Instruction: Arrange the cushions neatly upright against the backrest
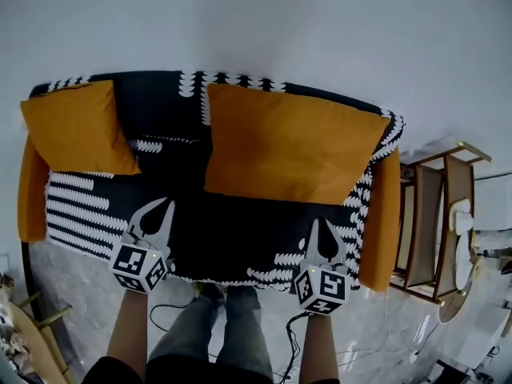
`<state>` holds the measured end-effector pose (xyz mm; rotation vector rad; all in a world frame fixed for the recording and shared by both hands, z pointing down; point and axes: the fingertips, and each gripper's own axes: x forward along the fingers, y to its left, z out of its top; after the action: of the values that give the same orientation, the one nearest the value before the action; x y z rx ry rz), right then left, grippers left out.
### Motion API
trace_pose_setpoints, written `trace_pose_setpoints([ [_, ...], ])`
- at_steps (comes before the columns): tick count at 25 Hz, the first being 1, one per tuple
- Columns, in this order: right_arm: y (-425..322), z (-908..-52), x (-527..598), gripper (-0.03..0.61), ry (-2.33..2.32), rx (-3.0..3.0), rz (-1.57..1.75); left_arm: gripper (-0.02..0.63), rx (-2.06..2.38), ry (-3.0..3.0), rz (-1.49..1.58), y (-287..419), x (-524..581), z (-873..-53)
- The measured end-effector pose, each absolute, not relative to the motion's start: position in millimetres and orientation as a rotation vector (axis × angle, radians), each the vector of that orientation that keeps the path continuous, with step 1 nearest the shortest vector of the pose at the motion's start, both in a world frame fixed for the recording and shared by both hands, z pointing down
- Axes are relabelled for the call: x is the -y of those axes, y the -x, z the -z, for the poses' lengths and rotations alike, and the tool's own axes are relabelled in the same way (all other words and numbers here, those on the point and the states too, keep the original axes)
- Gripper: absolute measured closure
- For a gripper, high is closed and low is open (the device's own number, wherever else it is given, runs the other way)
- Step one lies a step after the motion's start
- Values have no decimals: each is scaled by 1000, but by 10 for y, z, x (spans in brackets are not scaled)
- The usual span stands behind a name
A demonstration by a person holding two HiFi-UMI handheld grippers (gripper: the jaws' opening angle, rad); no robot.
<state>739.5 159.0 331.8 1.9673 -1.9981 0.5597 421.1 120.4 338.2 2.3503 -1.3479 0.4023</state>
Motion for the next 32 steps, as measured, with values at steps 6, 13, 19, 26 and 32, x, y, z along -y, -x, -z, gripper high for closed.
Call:
trace_pose_setpoints([
  [6,-7206,-3012,-1919,565,-2001,1985,-534,614,1341,-2353,-359,-4008,-1485,-3128],
  [13,-7098,-2490,-2185,565,-2065,2000,-463,614,1354,-2415,-280,-3899,-1658,-2585],
  [19,-7028,-2024,-2319,566,-2076,2038,-430,614,1364,-2451,-285,-3817,-1861,-2225],
  [26,-6887,-1624,-2456,566,-2049,2135,-459,614,1383,-2471,-264,-3782,-2031,-1874],
  [32,-6800,-1320,-2441,566,-2011,2179,-423,614,1405,-2497,-256,-3771,-2071,-1562],
])
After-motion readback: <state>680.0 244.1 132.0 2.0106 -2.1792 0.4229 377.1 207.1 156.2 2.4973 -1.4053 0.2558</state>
